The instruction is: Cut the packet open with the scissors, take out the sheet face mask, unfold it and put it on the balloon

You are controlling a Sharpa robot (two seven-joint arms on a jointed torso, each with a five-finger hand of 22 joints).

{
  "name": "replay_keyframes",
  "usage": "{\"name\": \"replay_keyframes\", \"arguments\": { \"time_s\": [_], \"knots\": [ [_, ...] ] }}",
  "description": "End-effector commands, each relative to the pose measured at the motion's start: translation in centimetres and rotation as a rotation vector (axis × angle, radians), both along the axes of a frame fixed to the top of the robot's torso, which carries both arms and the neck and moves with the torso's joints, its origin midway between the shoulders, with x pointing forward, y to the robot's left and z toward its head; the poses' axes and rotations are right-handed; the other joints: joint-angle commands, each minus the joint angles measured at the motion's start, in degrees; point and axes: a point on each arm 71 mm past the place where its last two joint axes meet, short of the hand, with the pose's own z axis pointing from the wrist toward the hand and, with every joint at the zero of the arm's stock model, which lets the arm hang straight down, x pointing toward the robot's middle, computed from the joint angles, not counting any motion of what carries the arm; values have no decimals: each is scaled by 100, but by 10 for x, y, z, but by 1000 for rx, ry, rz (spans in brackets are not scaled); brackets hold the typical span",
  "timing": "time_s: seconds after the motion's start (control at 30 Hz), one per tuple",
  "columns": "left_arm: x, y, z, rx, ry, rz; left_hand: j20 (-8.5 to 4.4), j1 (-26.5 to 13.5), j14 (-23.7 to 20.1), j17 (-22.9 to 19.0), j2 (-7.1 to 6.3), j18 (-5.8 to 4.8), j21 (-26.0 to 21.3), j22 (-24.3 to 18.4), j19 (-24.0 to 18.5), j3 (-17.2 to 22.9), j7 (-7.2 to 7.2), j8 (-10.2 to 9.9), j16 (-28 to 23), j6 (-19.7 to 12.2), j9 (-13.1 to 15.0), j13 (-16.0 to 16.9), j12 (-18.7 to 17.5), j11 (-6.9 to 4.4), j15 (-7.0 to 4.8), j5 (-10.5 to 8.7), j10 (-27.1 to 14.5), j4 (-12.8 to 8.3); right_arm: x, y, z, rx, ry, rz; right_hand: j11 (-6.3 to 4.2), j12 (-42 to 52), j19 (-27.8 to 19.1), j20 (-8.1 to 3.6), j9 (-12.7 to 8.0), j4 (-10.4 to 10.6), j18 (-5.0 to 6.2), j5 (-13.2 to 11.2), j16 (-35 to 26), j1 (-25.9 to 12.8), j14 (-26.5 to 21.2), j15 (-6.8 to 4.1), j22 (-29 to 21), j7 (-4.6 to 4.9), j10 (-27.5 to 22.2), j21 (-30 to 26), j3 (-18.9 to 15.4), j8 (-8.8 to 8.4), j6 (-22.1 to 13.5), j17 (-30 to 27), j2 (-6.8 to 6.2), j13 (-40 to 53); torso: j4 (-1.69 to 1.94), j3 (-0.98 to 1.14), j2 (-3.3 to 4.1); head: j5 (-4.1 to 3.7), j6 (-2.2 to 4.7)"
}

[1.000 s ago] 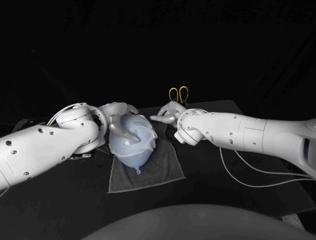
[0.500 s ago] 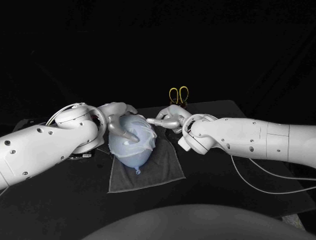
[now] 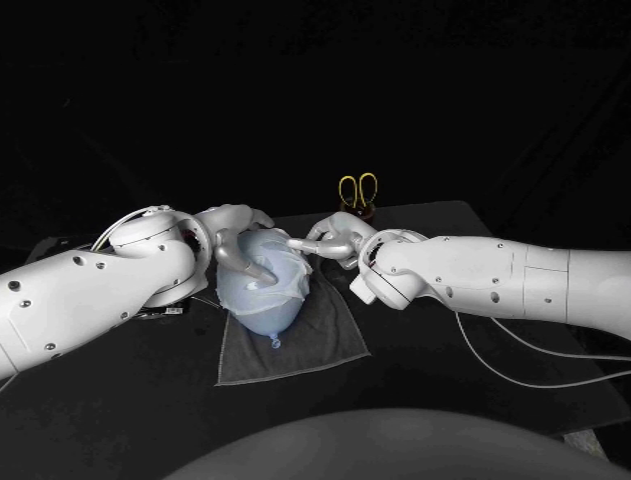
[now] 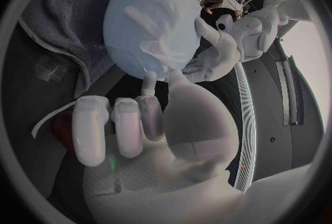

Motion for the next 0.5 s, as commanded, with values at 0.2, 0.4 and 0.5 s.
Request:
{"name": "replay_keyframes", "arguments": {
  "time_s": [0.2, 0.4, 0.5],
  "knots": [
    [-3, -1, -3, 12, 22, -9, -23, 76, -6, -3, -2, -20, 1, -9, -29, 13, 783, 34, 1, 37, 7, 6, 6, -3, -48, -18, 21, 12, 7, 1, -11, -40, 93, -25, -177, 42, 487, -45, -24, -26, -79, -11, 20, 305, 740, -168, 1396, -33, 556, 27, -92, 54, 3, 1508, 236, 1211, -10, 5, 5, 11, 0],
    [-5, -3, -3, 9, 25, -16, -24, 89, -25, -15, 0, -15, 1, -9, -27, 24, 783, 35, -5, 41, 8, 6, 2, -5, -49, -19, 24, 12, 10, 4, -15, -83, 111, -29, -183, 60, 492, -51, -39, -41, -81, -10, 20, 471, 740, -173, 1400, -38, 566, 39, -130, 74, 2, 1508, 311, 1225, -8, 10, 1, 14, 0],
    [-5, -3, -3, 9, 26, -17, -24, 89, -25, -15, 0, -15, 1, -9, -27, 24, 783, 35, -5, 41, 8, 6, 2, -5, -49, -19, 24, 12, 12, 3, -15, -95, 109, -37, -186, 79, 489, -52, -43, -41, -80, -10, 20, 514, 740, -174, 1398, -41, 576, 32, -146, 83, 8, 1508, 335, 1240, -10, 11, -1, 11, 0]
  ]
}}
